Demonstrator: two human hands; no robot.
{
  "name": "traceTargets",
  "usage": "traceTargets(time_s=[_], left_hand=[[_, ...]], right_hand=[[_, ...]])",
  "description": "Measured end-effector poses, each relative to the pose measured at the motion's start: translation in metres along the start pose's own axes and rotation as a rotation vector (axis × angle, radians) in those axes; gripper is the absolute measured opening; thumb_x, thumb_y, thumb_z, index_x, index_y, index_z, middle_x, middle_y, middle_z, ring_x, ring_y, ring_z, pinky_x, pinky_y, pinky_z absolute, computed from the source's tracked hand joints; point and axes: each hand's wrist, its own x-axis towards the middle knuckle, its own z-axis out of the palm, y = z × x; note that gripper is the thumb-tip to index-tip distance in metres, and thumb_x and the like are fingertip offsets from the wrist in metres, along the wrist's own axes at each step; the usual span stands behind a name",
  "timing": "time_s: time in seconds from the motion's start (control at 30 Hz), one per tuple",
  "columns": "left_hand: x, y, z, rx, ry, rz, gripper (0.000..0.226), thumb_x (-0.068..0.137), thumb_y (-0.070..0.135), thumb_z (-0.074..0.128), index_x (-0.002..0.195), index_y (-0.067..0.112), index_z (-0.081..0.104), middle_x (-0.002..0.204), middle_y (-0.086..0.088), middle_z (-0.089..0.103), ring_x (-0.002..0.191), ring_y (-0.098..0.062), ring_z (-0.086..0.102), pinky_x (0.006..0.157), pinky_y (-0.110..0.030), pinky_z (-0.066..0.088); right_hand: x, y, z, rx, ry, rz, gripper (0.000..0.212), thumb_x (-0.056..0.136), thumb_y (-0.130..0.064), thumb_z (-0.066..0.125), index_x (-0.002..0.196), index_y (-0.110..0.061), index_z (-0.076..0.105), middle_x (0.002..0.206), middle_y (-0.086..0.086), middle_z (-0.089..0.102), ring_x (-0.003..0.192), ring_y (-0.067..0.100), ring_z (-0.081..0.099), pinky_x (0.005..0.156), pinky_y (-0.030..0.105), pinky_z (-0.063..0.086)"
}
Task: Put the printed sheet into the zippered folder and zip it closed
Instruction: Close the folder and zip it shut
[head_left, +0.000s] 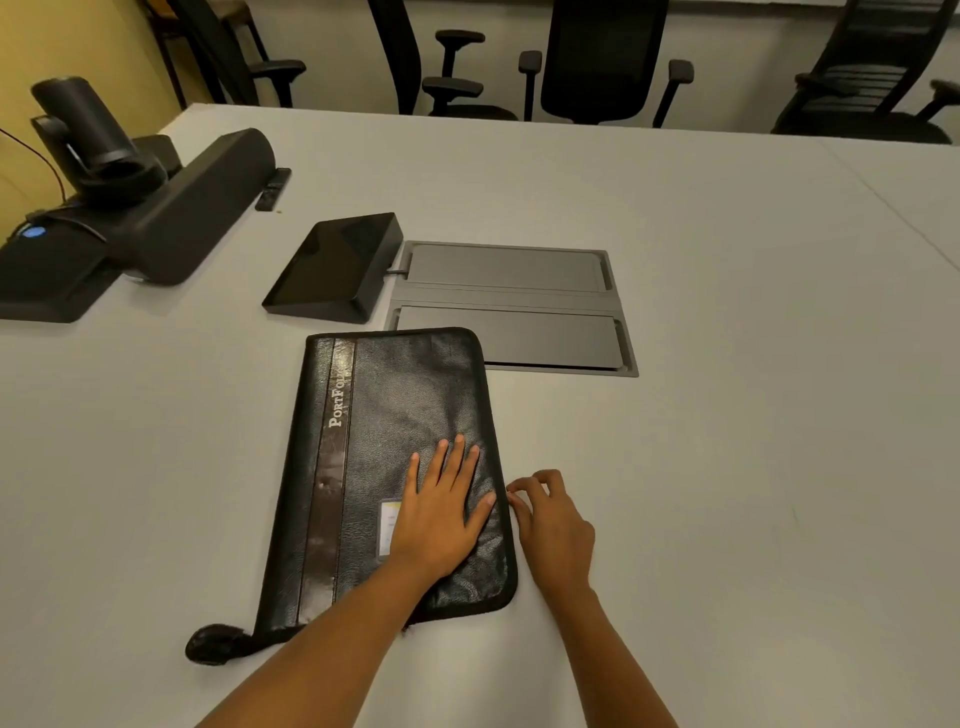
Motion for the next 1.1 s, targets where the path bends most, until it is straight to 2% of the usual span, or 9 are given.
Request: traceTargets(time_s=[0.1,0.23,0.33,0.47,0.57,0.7,0.8,0.9,1.1], left_hand=[[0.004,0.005,-0.003,-0.024,0.003,-0.038,0.074,0.089,0.068,0.013,0.150,0.027,0.008,0.159,0.006,-0.006,0.149,-0.016,-0.005,0.117,-0.041,-0.016],[0.014,0.031,-0.007,-0.107,-0.024,-0.188,0.082,0.083,0.072,0.028,0.146,0.019,0.025,0.160,-0.001,0.010,0.148,-0.021,-0.003,0.114,-0.051,-0.016],[0.017,0.039,-0.008,-0.125,-0.032,-0.232,0.077,0.085,0.066,0.033,0.145,0.018,0.026,0.160,-0.003,0.009,0.148,-0.022,-0.004,0.115,-0.055,-0.015],[0.016,0.035,-0.007,-0.131,-0.029,-0.216,0.074,0.087,0.065,0.029,0.146,0.021,0.022,0.160,-0.001,0.007,0.148,-0.019,-0.005,0.116,-0.052,-0.015],[0.020,0.037,-0.010,-0.159,-0.046,-0.248,0.073,0.086,0.065,0.032,0.144,0.021,0.026,0.160,-0.001,0.009,0.148,-0.020,-0.004,0.113,-0.052,-0.018],[0.028,0.040,-0.017,-0.237,-0.057,-0.303,0.062,0.088,0.062,0.035,0.133,0.020,0.036,0.156,-0.001,0.020,0.147,-0.023,0.006,0.115,-0.056,-0.008],[0.036,0.046,-0.022,-0.218,-0.086,-0.342,0.060,0.087,0.055,0.043,0.133,0.018,0.036,0.152,-0.003,0.026,0.144,-0.025,0.014,0.115,-0.060,-0.002],[0.038,0.049,-0.025,-0.174,-0.091,-0.339,0.059,0.086,0.050,0.045,0.134,0.016,0.036,0.146,-0.003,0.033,0.140,-0.025,0.021,0.114,-0.063,0.003],[0.033,0.052,-0.029,-0.074,-0.083,-0.297,0.057,0.086,0.052,0.043,0.131,0.017,0.038,0.136,-0.002,0.041,0.129,-0.023,0.033,0.109,-0.065,0.013]], right_hand=[[0.002,-0.001,0.002,0.044,0.010,0.036,0.020,0.095,-0.035,0.048,0.102,-0.025,0.063,0.118,-0.006,0.056,0.080,0.010,0.062,0.053,0.023,0.048],[0.001,0.000,0.005,0.060,-0.022,0.046,0.020,0.096,-0.029,0.045,0.108,-0.025,0.060,0.122,-0.007,0.055,0.090,0.011,0.061,0.065,0.026,0.053],[0.003,-0.001,0.003,0.099,-0.007,0.064,0.019,0.096,-0.027,0.045,0.107,-0.025,0.061,0.118,-0.009,0.058,0.087,0.009,0.061,0.062,0.023,0.048],[0.013,-0.005,-0.001,0.178,0.004,0.136,0.017,0.096,-0.031,0.047,0.101,-0.028,0.063,0.113,-0.013,0.058,0.080,0.006,0.059,0.059,0.016,0.038],[0.015,-0.005,-0.002,0.212,-0.015,0.116,0.016,0.095,-0.026,0.048,0.099,-0.025,0.063,0.111,-0.011,0.058,0.076,0.005,0.056,0.061,0.017,0.038],[0.007,0.003,-0.006,0.230,-0.047,0.053,0.015,0.095,-0.026,0.049,0.099,-0.024,0.063,0.104,-0.009,0.058,0.074,0.002,0.052,0.061,0.014,0.041],[-0.013,0.010,-0.005,0.222,-0.033,0.050,0.014,0.095,-0.028,0.049,0.095,-0.026,0.063,0.101,-0.014,0.059,0.072,0.001,0.053,0.061,0.012,0.042],[-0.025,0.016,-0.005,0.227,0.008,0.093,0.013,0.094,-0.031,0.051,0.091,-0.027,0.062,0.098,-0.016,0.059,0.068,0.001,0.053,0.057,0.007,0.039],[0.004,-0.003,-0.001,0.252,0.041,0.180,0.012,0.094,-0.028,0.050,0.095,-0.024,0.061,0.105,-0.013,0.059,0.070,0.003,0.054,0.055,0.011,0.036]])
